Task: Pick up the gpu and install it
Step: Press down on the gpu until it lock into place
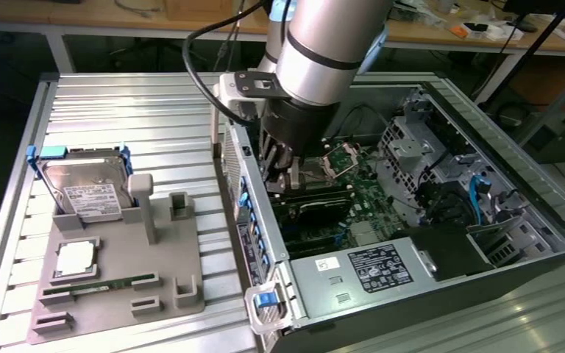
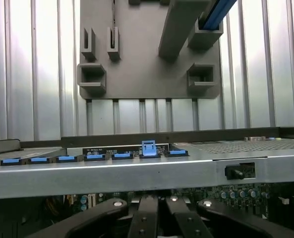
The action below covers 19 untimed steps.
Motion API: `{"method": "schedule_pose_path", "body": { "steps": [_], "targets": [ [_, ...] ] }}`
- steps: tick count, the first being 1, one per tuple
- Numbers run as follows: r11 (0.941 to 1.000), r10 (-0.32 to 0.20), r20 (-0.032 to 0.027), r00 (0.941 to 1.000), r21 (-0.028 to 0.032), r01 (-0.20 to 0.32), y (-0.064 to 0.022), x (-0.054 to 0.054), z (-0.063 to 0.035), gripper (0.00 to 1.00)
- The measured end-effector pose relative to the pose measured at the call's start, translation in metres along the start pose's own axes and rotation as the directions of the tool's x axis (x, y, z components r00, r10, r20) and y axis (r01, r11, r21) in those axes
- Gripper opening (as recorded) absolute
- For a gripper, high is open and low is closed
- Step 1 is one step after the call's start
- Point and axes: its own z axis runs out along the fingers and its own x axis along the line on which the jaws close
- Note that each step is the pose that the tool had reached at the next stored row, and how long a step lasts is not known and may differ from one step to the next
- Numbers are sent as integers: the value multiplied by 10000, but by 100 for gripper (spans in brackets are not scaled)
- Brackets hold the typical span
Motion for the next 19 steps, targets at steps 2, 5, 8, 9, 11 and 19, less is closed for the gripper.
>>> {"method": "schedule_pose_path", "body": {
  "steps": [2,5,8,9,11,19],
  "targets": [
    [10000,-5,5,10000,-10,5,6,1,-1,11],
    [10000,-4,3,10000,-5,4,7,16,17,11],
    [10000,-4,-6,10000,28,4,2,56,44,11],
    [10000,-7,-5,10000,47,7,-1,66,55,11],
    [10000,-5,6,10000,79,5,-10,78,90,11],
    [10000,-14,64,10000,74,13,-141,-16,89,11]
  ]
}}
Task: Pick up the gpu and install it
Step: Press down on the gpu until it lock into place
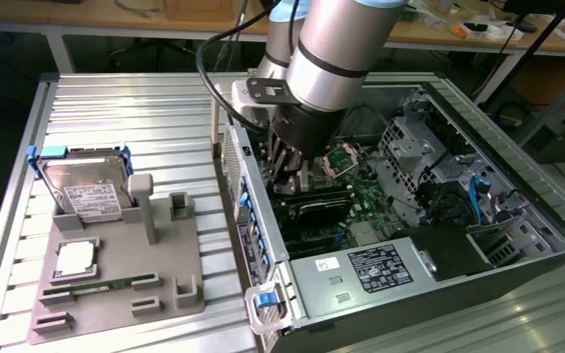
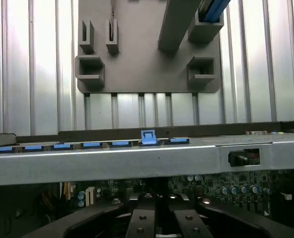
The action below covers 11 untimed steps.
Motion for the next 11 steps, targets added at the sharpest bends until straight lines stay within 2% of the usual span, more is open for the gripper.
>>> {"method": "schedule_pose_path", "body": {
  "steps": [1,3,6,11],
  "targets": [
    [10000,1,-2,10000,-8,-1,-27,-18,-12,11],
    [10000,-8,75,10000,-18,8,-146,-32,-26,11],
    [10000,-15,86,10000,-52,16,-279,-44,-40,11],
    [10000,-16,89,10000,-50,17,-281,-44,-39,11]
  ]
}}
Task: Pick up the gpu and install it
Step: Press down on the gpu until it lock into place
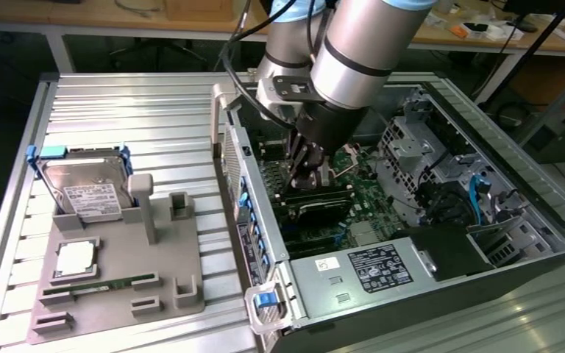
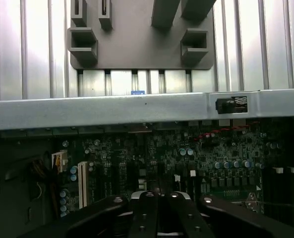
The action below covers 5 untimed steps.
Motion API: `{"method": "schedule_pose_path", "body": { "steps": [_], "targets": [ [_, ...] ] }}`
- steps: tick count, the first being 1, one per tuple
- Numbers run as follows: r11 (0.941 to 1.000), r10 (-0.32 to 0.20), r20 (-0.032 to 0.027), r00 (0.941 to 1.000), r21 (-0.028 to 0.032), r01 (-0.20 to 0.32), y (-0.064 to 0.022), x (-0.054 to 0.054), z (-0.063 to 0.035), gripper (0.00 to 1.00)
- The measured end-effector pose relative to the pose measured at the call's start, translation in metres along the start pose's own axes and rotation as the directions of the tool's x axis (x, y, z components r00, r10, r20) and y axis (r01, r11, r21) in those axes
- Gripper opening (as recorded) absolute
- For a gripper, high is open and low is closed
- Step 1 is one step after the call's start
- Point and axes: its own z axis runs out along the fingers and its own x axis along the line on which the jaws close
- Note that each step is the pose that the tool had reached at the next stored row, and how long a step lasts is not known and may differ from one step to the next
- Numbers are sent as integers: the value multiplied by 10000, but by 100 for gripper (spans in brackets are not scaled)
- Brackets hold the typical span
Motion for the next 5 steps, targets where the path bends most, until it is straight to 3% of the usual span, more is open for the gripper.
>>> {"method": "schedule_pose_path", "body": {
  "steps": [5],
  "targets": [
    [10000,0,0,10000,0,0,-7,-1,-1,11]
  ]
}}
